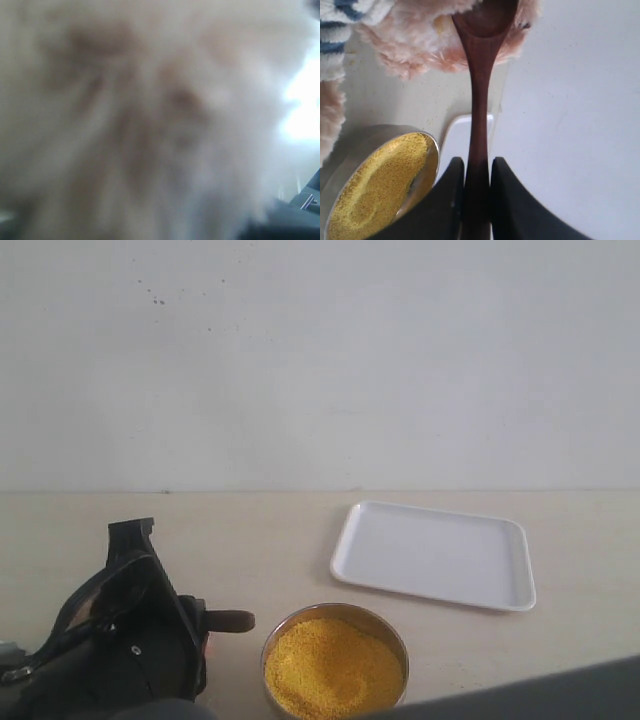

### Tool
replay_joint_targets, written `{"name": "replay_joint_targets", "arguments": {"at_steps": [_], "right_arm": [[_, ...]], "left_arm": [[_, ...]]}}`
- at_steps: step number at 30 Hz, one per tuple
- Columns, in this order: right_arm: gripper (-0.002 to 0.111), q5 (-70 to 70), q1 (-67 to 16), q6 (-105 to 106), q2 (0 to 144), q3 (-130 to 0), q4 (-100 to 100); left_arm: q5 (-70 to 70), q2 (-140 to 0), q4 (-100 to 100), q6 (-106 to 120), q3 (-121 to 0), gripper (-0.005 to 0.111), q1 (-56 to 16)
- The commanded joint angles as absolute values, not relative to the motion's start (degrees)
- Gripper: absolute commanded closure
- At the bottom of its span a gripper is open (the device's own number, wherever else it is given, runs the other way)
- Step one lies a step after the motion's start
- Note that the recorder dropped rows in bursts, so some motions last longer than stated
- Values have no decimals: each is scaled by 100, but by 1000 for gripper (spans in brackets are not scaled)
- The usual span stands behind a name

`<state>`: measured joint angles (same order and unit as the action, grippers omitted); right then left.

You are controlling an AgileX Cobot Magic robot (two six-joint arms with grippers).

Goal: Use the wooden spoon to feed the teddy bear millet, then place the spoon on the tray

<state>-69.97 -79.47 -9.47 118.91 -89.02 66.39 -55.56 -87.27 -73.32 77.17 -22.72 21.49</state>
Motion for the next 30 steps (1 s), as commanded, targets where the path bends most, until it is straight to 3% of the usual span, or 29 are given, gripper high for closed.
{"name": "replay_joint_targets", "arguments": {"at_steps": [1, 30], "right_arm": [[106, -6996, -7930, -1146, 11945, -8909, 6793], [106, -6996, -8041, -1895, 11713, -8246, 7640]], "left_arm": [[-5671, -8736, -7404, 7759, -2263, 103, 2162], [-5671, -8736, -7404, 7759, -2263, 103, 2162]]}}
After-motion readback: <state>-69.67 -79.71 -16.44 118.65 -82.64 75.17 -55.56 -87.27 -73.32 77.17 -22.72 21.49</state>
